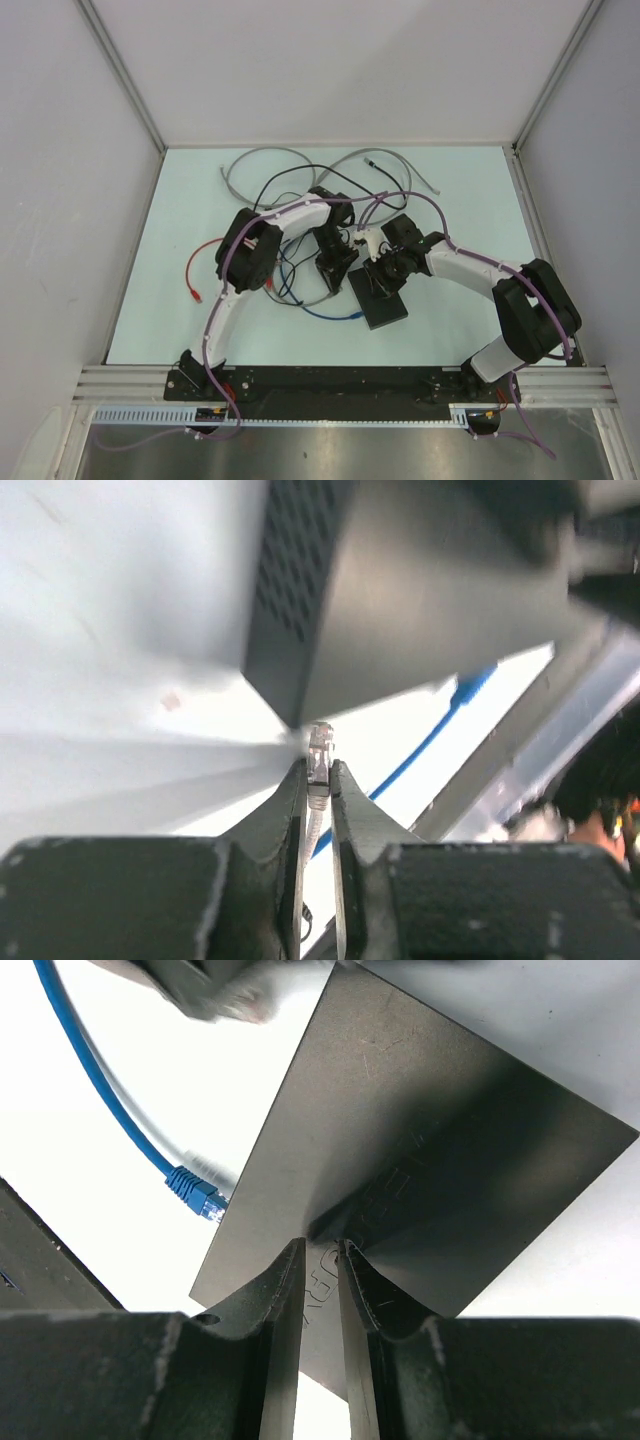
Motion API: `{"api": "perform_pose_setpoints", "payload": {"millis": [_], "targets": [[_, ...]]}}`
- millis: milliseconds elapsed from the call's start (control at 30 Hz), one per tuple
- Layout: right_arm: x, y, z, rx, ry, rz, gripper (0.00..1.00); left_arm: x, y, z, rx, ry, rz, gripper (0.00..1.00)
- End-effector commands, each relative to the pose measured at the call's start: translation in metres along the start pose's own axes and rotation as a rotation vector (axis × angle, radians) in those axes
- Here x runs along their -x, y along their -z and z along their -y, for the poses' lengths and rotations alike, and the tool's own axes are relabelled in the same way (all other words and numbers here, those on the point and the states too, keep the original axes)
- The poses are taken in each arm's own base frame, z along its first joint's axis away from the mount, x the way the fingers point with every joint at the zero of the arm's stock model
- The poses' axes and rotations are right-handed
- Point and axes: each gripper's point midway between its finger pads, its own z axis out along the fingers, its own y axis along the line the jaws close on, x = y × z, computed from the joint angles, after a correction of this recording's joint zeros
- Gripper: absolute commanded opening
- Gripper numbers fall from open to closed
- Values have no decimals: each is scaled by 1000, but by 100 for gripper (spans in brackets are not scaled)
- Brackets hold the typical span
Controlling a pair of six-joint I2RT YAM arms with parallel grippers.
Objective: Pull the plug from the switch port
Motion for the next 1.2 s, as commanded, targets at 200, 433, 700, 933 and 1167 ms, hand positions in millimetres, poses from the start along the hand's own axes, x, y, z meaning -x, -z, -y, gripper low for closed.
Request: {"api": "perform_pose_setpoints", "payload": {"millis": [200, 433, 700, 933, 1167], "targets": [[-17, -1, 8, -41, 9, -52, 25, -58, 75, 18, 47, -279, 46, 6], [-18, -1, 7, -40, 14, -55, 25, -144, 126, -18, 178, -225, -48, 6], [-20, -6, 0, -28, 35, -68, 25, -232, 160, -109, 373, 15, -147, 1], [-21, -8, -3, -28, 48, -77, 25, -234, 169, -171, 502, 286, -87, 29], [-20, -7, -3, -32, 53, -75, 25, -144, 202, -116, 239, 280, 284, 54]]}}
